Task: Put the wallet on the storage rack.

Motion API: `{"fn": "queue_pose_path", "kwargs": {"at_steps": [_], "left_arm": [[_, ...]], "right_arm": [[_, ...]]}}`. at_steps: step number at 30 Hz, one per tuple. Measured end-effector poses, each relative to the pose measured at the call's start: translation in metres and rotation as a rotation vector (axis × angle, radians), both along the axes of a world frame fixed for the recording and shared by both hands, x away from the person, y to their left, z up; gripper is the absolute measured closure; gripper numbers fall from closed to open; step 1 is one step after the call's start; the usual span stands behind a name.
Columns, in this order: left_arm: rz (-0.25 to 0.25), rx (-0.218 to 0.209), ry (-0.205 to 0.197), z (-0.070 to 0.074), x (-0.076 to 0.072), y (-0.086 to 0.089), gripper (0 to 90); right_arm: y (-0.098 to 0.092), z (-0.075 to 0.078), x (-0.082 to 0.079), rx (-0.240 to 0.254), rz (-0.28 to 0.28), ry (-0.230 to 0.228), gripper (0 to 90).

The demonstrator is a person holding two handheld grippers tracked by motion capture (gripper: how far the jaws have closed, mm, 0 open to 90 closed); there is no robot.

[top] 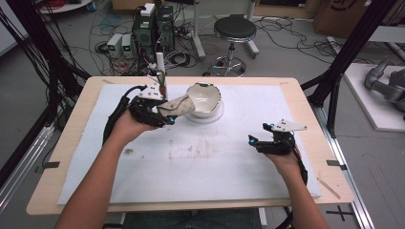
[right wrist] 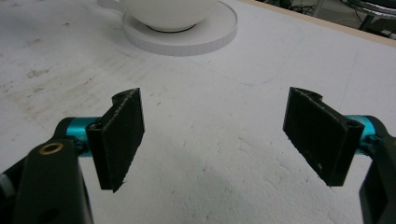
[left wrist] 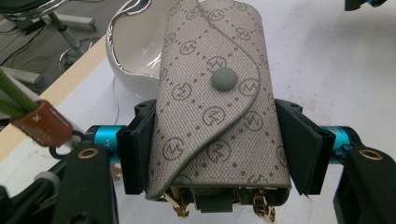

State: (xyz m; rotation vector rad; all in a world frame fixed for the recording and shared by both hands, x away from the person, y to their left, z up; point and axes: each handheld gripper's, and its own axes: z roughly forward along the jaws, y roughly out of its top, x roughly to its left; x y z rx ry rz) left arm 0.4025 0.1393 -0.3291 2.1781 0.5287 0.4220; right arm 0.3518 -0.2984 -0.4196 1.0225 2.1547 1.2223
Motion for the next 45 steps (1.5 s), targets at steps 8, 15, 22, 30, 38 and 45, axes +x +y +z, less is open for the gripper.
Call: {"fn": "queue_pose_path", "kwargs": {"at_steps": [8, 15, 22, 30, 38, 45], "left_arm": [[0.000, 0.037, 0.011, 0.003, 0.021, -0.021, 35.0], [0.013, 0.084, 0.022, 0.004, 0.042, -0.042, 35.0], [0.026, 0.107, 0.045, -0.002, 0.056, -0.059, 35.0], [0.038, 0.162, 0.068, -0.011, 0.071, -0.076, 35.0], [0.057, 0.219, 0.086, -0.019, 0.082, -0.090, 34.9], [0.078, 0.274, 0.098, -0.020, 0.089, -0.098, 34.8]], "right_arm": [[-0.001, -0.001, 0.002, 0.007, 0.001, 0.004, 21.0], [-0.001, -0.001, 0.002, 0.015, 0.006, 0.010, 21.0], [-0.002, -0.002, 0.003, 0.017, 0.011, 0.008, 21.0], [-0.003, -0.002, 0.003, 0.019, 0.009, 0.007, 21.0], [-0.002, -0.003, 0.003, 0.016, 0.010, 0.013, 21.0], [-0.001, -0.003, 0.003, 0.011, 0.009, 0.016, 21.0]]}}
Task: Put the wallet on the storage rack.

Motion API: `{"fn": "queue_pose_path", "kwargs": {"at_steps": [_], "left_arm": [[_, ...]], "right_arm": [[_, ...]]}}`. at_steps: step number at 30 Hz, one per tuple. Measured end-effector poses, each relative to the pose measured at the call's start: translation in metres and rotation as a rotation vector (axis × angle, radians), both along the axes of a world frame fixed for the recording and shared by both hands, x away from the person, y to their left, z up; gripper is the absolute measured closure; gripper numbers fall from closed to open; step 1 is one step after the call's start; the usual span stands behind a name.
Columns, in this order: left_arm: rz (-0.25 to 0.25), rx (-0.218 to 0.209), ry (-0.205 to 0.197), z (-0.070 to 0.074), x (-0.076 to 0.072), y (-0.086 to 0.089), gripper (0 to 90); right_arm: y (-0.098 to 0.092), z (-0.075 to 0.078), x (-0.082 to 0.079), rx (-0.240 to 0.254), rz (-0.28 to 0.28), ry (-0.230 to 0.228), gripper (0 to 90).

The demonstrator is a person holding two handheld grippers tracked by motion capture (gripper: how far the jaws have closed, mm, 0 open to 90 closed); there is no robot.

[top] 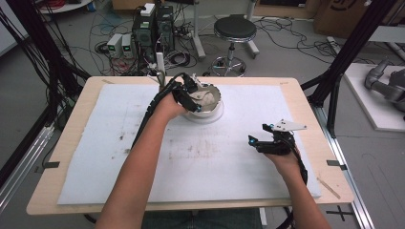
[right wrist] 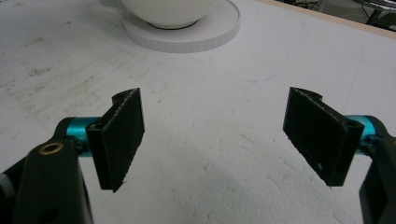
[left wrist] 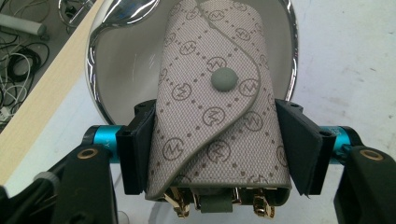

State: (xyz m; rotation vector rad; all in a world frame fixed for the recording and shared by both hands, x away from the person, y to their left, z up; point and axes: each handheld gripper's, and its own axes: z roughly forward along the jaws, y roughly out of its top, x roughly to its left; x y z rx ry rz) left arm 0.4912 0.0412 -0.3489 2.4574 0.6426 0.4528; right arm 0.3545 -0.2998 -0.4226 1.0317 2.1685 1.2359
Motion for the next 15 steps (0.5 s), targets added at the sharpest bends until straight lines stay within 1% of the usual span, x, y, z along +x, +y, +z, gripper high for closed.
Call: {"fn": "queue_pose_path", "kwargs": {"at_steps": [2, 5, 7, 14, 15], "left_arm": [[0.004, -0.003, 0.003, -0.001, 0.002, -0.002, 34.7], [0.004, 0.006, 0.009, -0.004, 0.004, -0.005, 34.6], [0.001, -0.001, 0.011, -0.005, 0.006, -0.008, 34.4], [0.007, -0.012, 0.012, -0.008, 0.008, -0.012, 33.5], [0.013, -0.006, 0.009, -0.010, 0.009, -0.014, 33.0]], "right_arm": [[0.000, 0.000, 0.000, 0.000, 0.001, 0.000, 21.0], [-0.001, 0.000, -0.001, 0.001, -0.001, 0.003, 21.0], [-0.001, -0.001, 0.000, 0.004, -0.002, 0.008, 21.0], [-0.001, -0.001, -0.001, 0.001, 0.002, 0.004, 21.0], [-0.001, -0.001, -0.001, 0.002, 0.002, 0.003, 21.0]]}}
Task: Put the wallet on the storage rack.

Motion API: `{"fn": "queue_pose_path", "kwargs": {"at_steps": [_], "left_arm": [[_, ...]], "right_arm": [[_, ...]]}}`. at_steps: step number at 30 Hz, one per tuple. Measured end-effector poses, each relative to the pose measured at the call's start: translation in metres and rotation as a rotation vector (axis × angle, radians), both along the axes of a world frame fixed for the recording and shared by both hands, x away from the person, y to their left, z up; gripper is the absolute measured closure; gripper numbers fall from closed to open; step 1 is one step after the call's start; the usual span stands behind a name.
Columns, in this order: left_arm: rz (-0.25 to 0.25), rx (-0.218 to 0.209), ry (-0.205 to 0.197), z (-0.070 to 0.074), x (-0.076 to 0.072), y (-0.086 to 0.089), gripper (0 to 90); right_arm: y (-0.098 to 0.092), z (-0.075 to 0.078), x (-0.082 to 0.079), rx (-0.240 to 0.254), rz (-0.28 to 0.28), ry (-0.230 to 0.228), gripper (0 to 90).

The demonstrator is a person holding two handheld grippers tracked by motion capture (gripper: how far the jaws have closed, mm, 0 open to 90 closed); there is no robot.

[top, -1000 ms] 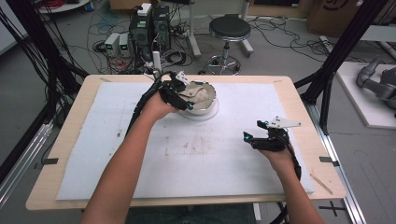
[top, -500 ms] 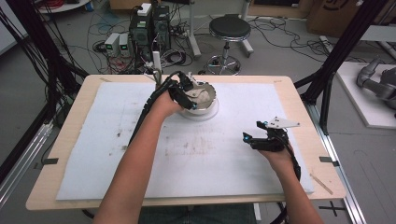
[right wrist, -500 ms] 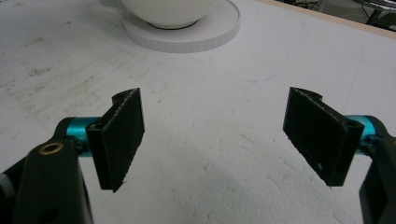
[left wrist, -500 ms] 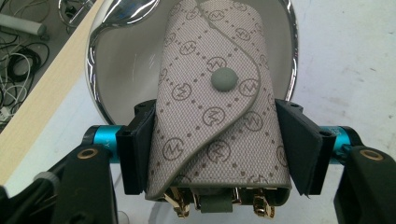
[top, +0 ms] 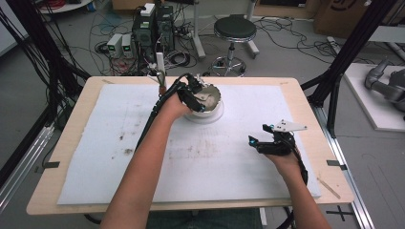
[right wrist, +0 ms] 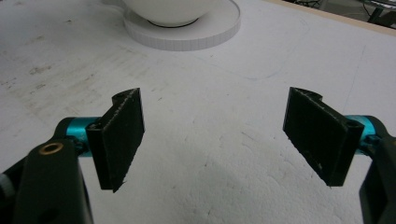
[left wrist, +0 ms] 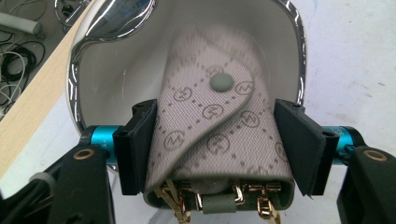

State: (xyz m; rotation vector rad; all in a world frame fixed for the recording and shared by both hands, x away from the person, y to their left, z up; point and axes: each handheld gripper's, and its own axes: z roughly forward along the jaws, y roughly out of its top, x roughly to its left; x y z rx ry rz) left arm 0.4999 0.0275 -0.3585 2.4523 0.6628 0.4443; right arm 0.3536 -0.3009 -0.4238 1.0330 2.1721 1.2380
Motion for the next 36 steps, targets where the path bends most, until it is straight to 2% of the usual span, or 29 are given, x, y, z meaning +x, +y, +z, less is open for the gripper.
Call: {"fn": "queue_pose_path", "kwargs": {"at_steps": [2, 5, 9, 14, 15, 16, 17, 18, 21, 26, 27, 29, 35, 36], "left_arm": [[0.002, -0.001, 0.001, -0.001, 0.000, -0.001, 31.6], [0.014, -0.030, -0.019, -0.001, 0.000, -0.001, 31.3], [0.020, -0.056, -0.025, 0.003, -0.001, 0.001, 26.4], [0.016, -0.116, -0.028, 0.012, -0.008, 0.011, 24.0], [0.009, -0.140, -0.038, 0.015, -0.013, 0.016, 23.7], [0.009, -0.140, -0.038, 0.015, -0.013, 0.016, 23.0], [0.002, -0.183, -0.038, 0.017, -0.018, 0.022, 22.5], [0.002, -0.183, -0.038, 0.017, -0.018, 0.022, 22.4], [-0.019, -0.234, -0.048, 0.019, -0.030, 0.031, 22.1], [-0.034, -0.269, -0.061, 0.021, -0.045, 0.042, 22.0], [-0.051, -0.295, -0.083, 0.023, -0.053, 0.048, 21.8], [-0.061, -0.311, -0.098, 0.024, -0.058, 0.052, 21.8], [-0.071, -0.356, -0.128, 0.026, -0.084, 0.074, 21.8], [-0.071, -0.356, -0.128, 0.026, -0.084, 0.074, 21.8]], "right_arm": [[0.000, 0.000, 0.000, 0.000, -0.001, 0.001, 21.0], [-0.001, 0.000, 0.000, -0.002, -0.003, -0.002, 21.0], [0.000, 0.000, -0.001, -0.001, -0.003, 0.002, 21.0], [-0.001, 0.001, -0.001, 0.003, -0.004, 0.000, 21.0], [-0.001, 0.001, -0.001, 0.005, -0.004, -0.004, 21.0], [-0.002, 0.001, -0.001, 0.005, -0.003, -0.004, 21.0], [-0.002, 0.001, -0.001, 0.006, -0.004, -0.007, 21.0], [-0.002, 0.001, -0.001, 0.006, -0.004, -0.007, 21.0], [-0.003, 0.002, -0.001, 0.014, -0.011, -0.009, 21.0], [-0.004, 0.002, -0.001, 0.016, -0.013, -0.012, 21.0], [-0.004, 0.002, -0.001, 0.017, -0.015, -0.012, 21.0], [-0.005, 0.002, -0.001, 0.017, -0.015, -0.013, 21.0], [-0.007, 0.002, 0.001, 0.033, -0.023, -0.013, 21.0], [-0.007, 0.002, 0.001, 0.033, -0.023, -0.013, 21.0]]}}
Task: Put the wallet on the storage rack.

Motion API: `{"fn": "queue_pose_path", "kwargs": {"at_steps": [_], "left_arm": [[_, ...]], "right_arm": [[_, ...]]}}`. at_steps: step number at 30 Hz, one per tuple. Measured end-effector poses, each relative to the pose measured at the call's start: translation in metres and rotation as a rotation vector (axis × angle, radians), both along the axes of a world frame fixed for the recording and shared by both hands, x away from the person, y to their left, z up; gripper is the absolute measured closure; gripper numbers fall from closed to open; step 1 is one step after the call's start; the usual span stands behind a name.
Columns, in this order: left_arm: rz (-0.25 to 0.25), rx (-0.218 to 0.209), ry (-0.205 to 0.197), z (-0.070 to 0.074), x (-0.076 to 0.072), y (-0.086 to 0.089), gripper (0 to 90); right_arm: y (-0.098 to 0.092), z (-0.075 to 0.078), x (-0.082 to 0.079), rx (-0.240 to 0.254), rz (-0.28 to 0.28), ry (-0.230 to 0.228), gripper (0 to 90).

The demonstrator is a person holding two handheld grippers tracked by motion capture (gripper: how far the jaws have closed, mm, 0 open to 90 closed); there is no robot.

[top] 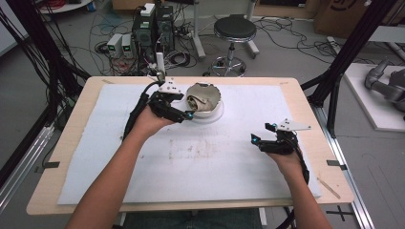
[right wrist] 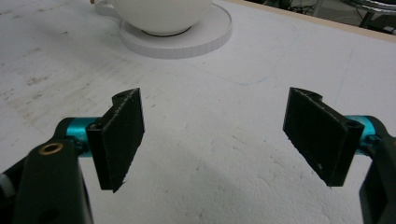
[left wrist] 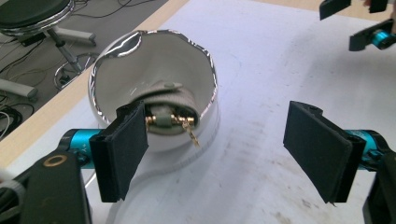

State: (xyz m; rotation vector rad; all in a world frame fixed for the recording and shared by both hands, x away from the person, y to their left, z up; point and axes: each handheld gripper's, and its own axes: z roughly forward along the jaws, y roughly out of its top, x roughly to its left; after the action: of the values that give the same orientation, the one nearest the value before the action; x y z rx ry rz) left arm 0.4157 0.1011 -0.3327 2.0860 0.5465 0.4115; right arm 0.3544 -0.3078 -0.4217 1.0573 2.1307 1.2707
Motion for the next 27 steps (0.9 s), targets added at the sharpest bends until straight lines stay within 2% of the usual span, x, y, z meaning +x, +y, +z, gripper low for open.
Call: {"fn": "queue_pose_path", "kwargs": {"at_steps": [2, 4, 5, 10, 15, 27], "left_arm": [[0.001, -0.031, -0.023, -0.002, -0.011, 0.012, 21.8], [0.002, -0.042, -0.025, -0.003, -0.014, 0.016, 21.8], [0.013, -0.068, -0.034, -0.006, -0.020, 0.024, 21.8], [0.018, -0.088, -0.036, -0.011, -0.029, 0.038, 21.8], [0.030, -0.105, -0.034, -0.021, -0.038, 0.055, 20.7], [0.096, -0.146, -0.017, -0.047, -0.059, 0.091, 20.6]], "right_arm": [[0.000, 0.000, 0.000, -0.003, -0.003, -0.004, 21.0], [0.000, 0.000, 0.000, -0.003, -0.003, 0.001, 21.0], [0.000, 0.001, 0.001, -0.007, -0.002, -0.002, 21.0], [-0.001, 0.002, 0.001, -0.003, -0.011, 0.000, 21.0], [-0.001, 0.002, 0.001, -0.009, -0.009, -0.007, 21.0], [-0.002, 0.003, 0.002, -0.001, -0.008, -0.007, 21.0]]}}
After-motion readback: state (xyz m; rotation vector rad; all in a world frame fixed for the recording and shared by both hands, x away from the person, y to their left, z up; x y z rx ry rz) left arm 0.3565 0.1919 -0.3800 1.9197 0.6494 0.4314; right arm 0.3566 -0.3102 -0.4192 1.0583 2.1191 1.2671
